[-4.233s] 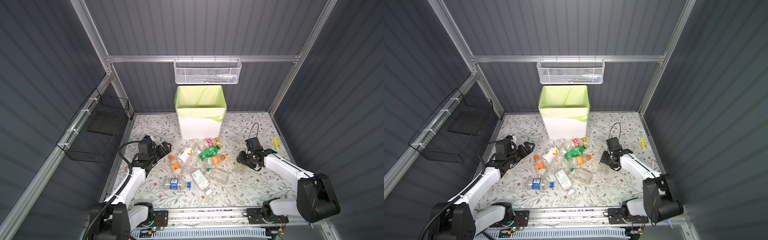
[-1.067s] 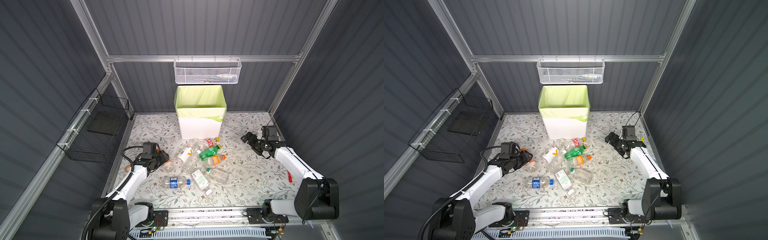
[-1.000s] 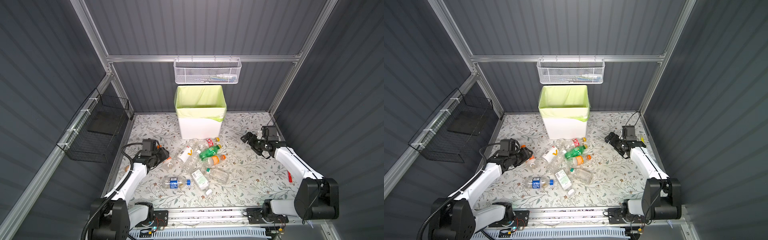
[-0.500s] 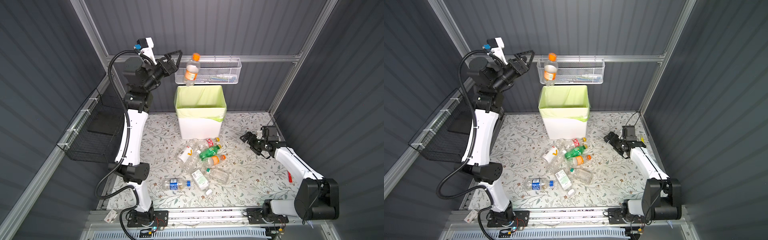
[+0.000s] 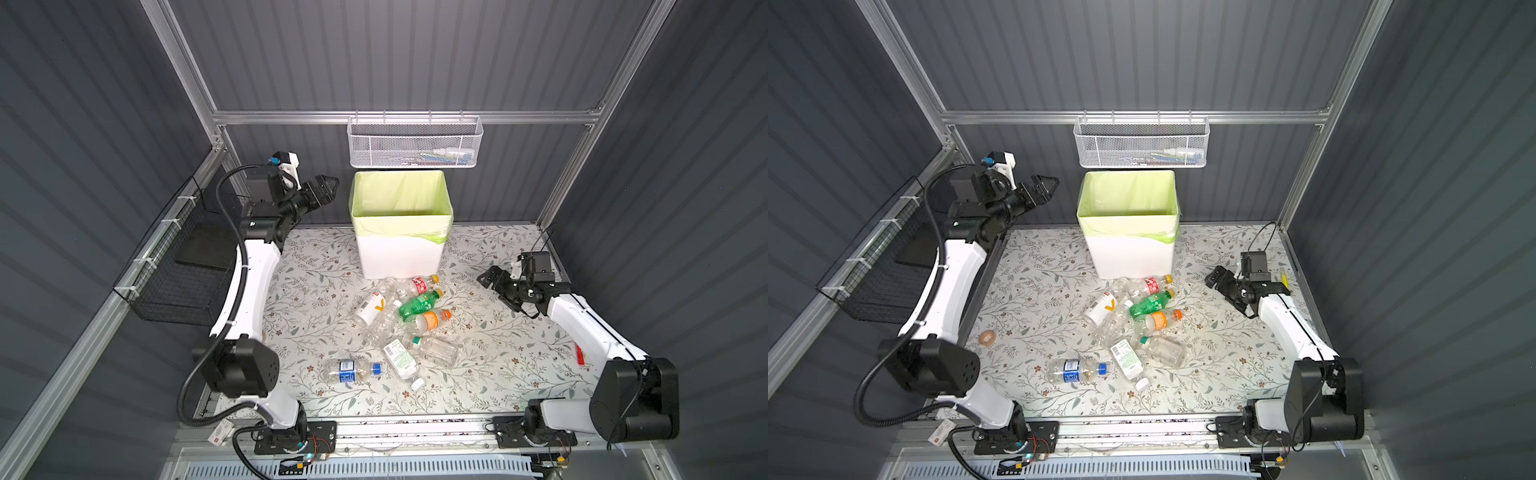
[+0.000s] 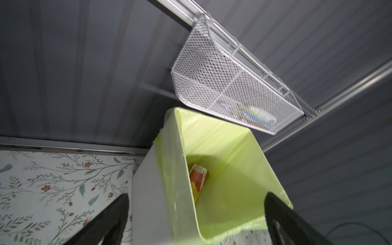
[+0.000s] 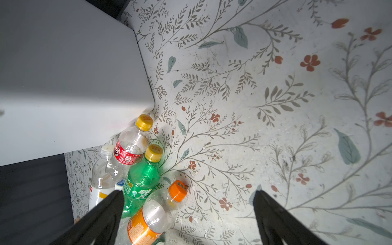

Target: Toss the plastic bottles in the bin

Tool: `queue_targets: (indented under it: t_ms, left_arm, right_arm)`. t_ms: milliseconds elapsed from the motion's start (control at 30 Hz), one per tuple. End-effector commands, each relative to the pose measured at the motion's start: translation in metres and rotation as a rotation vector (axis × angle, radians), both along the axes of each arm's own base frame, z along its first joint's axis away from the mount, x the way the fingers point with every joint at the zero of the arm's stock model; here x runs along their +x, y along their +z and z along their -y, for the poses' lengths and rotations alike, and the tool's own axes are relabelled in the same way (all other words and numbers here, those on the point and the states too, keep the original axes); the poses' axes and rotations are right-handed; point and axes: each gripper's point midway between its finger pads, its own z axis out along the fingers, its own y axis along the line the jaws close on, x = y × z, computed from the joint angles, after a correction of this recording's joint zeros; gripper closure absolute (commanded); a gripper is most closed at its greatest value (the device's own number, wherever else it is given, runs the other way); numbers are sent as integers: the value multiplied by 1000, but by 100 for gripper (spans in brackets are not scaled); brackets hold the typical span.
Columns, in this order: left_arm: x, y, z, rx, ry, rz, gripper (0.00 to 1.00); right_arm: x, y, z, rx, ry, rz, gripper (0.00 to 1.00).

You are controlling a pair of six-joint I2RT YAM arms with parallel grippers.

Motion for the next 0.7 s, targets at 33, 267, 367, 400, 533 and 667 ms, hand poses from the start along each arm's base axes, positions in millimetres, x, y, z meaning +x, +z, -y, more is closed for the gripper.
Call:
queue_targets:
  t_ms: [33, 267, 367, 400, 533, 667]
  left_arm:
    - [-60, -79, -3, 321, -129, -136, 3]
    - [-139, -181, 6, 585, -272, -376, 9]
    - [-184, -212, 20, 739, -432, -433, 9]
    - [-197, -220, 23, 777, -472, -433, 10]
    - [-237, -235, 26, 895, -605, -370, 12]
    - [-264, -241, 20, 994, -737, -308, 7]
  right_arm:
    - [-1, -2, 1, -39, 32, -10, 3]
    - [2, -9, -5, -26, 65, 1, 3]
    - [3, -12, -6, -36, 85, 9, 2]
    - [4, -14, -6, -38, 86, 9, 2]
    - [4, -22, -9, -21, 97, 11, 2]
    - [2, -29, -16, 13, 119, 3, 2]
